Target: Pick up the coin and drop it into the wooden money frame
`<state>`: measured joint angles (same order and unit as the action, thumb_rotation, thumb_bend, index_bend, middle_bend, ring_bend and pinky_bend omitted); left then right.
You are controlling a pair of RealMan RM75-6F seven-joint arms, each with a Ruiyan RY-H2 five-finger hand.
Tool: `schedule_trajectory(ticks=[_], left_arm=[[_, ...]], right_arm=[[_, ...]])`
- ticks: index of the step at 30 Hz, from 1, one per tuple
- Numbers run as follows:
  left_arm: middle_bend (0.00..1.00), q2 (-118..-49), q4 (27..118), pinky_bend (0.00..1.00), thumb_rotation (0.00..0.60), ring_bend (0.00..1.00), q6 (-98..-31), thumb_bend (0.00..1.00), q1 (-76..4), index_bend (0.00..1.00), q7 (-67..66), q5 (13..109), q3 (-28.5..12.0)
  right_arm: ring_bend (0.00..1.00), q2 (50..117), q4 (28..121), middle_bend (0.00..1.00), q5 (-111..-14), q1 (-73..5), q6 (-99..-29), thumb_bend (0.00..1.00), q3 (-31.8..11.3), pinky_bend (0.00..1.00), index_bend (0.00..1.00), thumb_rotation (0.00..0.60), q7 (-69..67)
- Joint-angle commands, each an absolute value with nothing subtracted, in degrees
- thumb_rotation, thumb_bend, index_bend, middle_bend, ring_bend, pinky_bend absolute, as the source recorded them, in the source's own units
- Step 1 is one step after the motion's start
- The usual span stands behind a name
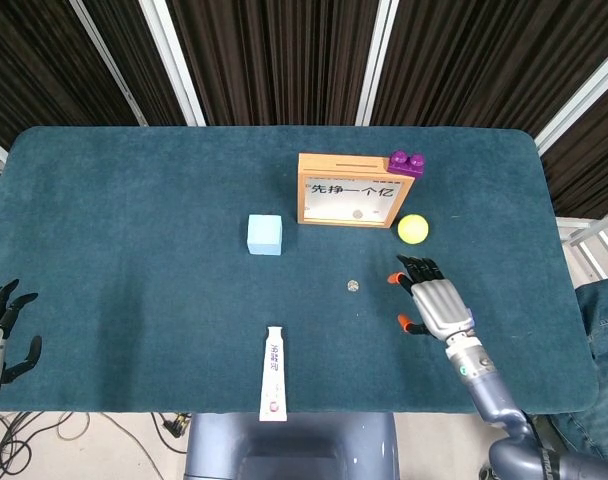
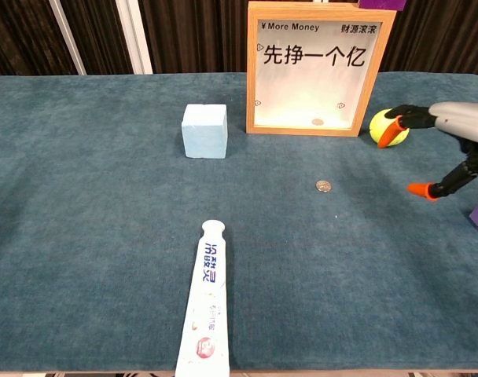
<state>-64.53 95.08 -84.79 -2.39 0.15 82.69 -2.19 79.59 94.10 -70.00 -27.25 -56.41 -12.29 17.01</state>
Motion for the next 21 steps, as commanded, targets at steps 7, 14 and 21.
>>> schedule_trajectory(ticks=[7, 14, 21], left_arm=[[0.00, -64.4, 95.2, 0.09, 0.600, 0.00, -84.5, 0.45, -2.5, 0.19, 0.2, 82.5, -2.2], [0.00, -64.4, 95.3, 0.09, 0.600, 0.00, -84.5, 0.45, -2.5, 0.19, 0.2, 82.4, -2.2], [0.00, -64.3, 95.4, 0.09, 0.600, 0.00, -84.3, 0.45, -2.5, 0.19, 0.2, 82.2, -2.3]], right_arm=[[0.00, 84.1, 87.8, 0.02, -66.6, -31.5, -52.6, 0.21, -13.0, 0.00, 0.28, 0.600, 17.1], [0.00, 86.8, 84.4, 0.02, -66.7, -33.6, -51.9, 0.28, -13.8, 0.00, 0.33, 0.600, 14.7], [0.00, 89.1, 80.3, 0.02, -66.8, -35.3, -51.1, 0.33, -14.0, 0.00, 0.35, 0.600, 13.1]])
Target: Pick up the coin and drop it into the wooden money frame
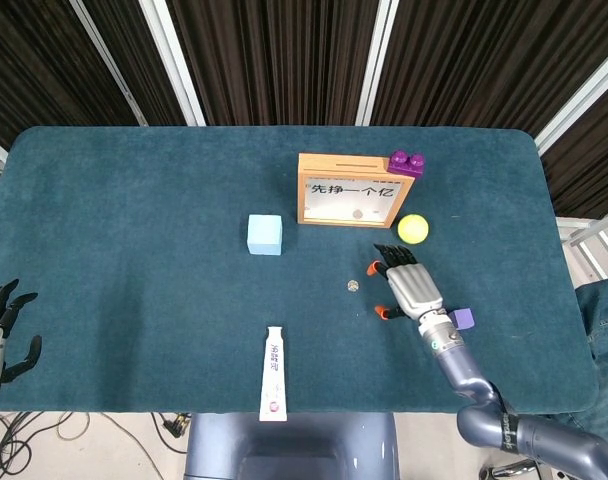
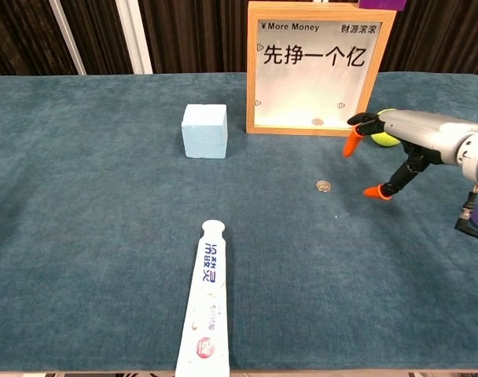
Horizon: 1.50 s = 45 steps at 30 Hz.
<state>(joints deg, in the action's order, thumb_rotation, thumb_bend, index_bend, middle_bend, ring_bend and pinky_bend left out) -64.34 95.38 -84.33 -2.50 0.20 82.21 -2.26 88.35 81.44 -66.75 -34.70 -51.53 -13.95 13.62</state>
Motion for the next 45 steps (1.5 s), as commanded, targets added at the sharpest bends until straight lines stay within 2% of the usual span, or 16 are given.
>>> schedule_trajectory(ticks=[1, 22, 29, 45], left_arm=[[0.00, -64.3, 95.4, 0.08, 0.600, 0.00, -84.3, 0.45, -2.5, 0.19, 0.2, 82.2, -2.3], [0.00, -64.1, 95.7, 0.09, 0.600, 0.00, -83.8, 0.45, -2.6, 0.19, 0.3, 81.6, -2.3], [0.00, -64.1, 95.8, 0.09, 0.600, 0.00, -83.7, 0.45, -2.6, 0.19, 0.3, 81.5, -2.3], [0.00, -63.9, 95.9, 0.09, 0.600, 0.00, -83.6, 0.45, -2.7, 0.19, 0.3, 81.3, -2.4]], right_arm=[[0.00, 89.3, 79.8, 0.02, -66.7, -35.5, -51.0, 0.34, -13.9, 0.00, 0.35, 0.600, 12.9], [0.00, 96.5, 70.9, 0.02, -69.2, -37.9, -52.4, 0.34, -12.2, 0.00, 0.43, 0.600, 9.3], [0.00, 97.9, 69.0, 0.02, -69.2, -39.0, -51.7, 0.40, -12.4, 0.00, 0.43, 0.600, 8.7], [0.00, 99.9, 65.3, 0.02, -69.1, -40.0, -50.8, 0.41, -12.1, 0.00, 0.44, 0.600, 7.4]])
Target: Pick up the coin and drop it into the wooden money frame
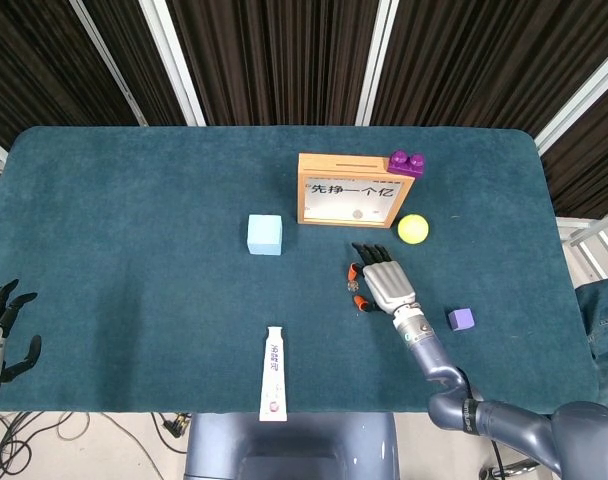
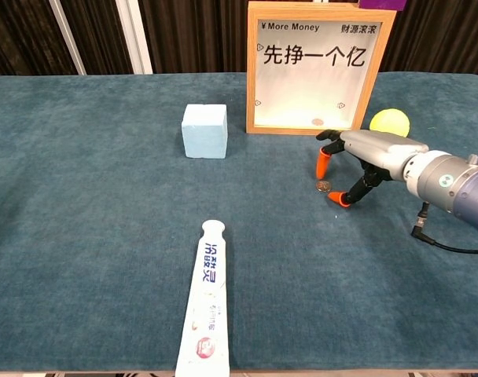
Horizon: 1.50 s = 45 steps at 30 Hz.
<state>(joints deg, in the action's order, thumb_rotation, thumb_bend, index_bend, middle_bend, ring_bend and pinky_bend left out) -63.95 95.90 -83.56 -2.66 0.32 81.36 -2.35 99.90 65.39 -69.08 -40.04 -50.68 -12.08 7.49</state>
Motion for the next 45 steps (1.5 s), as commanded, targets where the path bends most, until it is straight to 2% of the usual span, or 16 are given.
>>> schedule_trajectory(ticks=[1, 33, 45], left_arm=[[0.00, -63.9, 95.9, 0.09, 0.600, 0.00, -83.6, 0.45, -2.7, 0.19, 0.3, 81.3, -2.4], [0.00, -63.9, 96.0, 0.09, 0.600, 0.00, -83.6, 0.45, -2.7, 0.20, -0.5, 81.3, -2.3], [0.00, -63.7, 96.2, 0.09, 0.600, 0.00, -83.4, 0.45, -2.7, 0.20, -0.3, 81.2, -2.2]], right_arm=[[0.00, 99.9, 65.2, 0.02, -69.1, -40.0, -50.8, 0.41, -12.1, 0.00, 0.44, 0.600, 7.3], [0.00, 100.6, 63.4, 0.02, -68.5, -40.6, -49.5, 0.42, -11.7, 0.00, 0.47, 0.600, 6.2], [0.00, 101.5, 62.6, 0.02, -68.5, -41.4, -49.2, 0.44, -12.2, 0.00, 0.56, 0.600, 5.4]])
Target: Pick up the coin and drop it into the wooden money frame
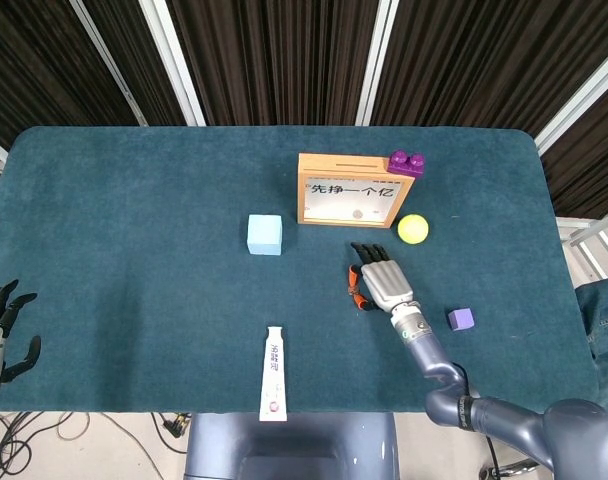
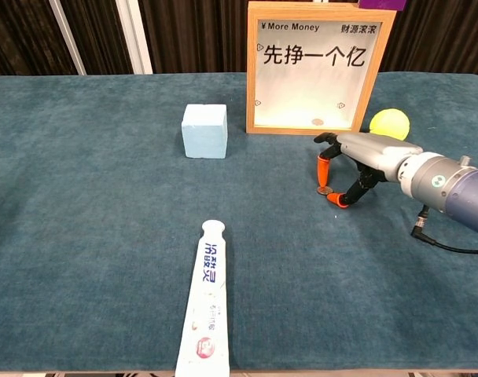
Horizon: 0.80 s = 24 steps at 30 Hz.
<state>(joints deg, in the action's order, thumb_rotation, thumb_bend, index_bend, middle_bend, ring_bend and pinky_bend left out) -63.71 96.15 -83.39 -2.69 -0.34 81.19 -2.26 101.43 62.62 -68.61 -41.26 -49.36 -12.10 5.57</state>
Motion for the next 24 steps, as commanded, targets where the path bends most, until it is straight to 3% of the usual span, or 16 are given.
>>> schedule_trajectory(ticks=[1, 17, 24], left_arm=[[0.00, -63.7, 96.2, 0.09, 0.600, 0.00, -83.3, 0.45, -2.7, 0.20, -0.3, 81.1, -2.2], [0.00, -63.1, 96.8, 0.10, 0.600, 0.00, -82.4, 0.45, -2.8, 0.21, -0.8, 80.6, -2.0], [0.00, -63.0, 97.0, 0.10, 0.600, 0.00, -82.2, 0.45, -2.9, 0.21, -0.8, 80.4, -2.0]], right_arm=[[0.00, 101.6, 62.5, 0.02, -68.5, -41.4, -49.2, 0.44, -12.2, 0.00, 0.56, 0.600, 5.3], [0.00, 102.4, 61.6, 0.02, -68.5, -41.4, -50.2, 0.56, -13.1, 0.00, 0.61, 0.600, 3.4], [0.00, 102.9, 60.3, 0.02, -68.5, -42.0, -50.1, 0.56, -13.5, 0.00, 0.61, 0.600, 3.3]])
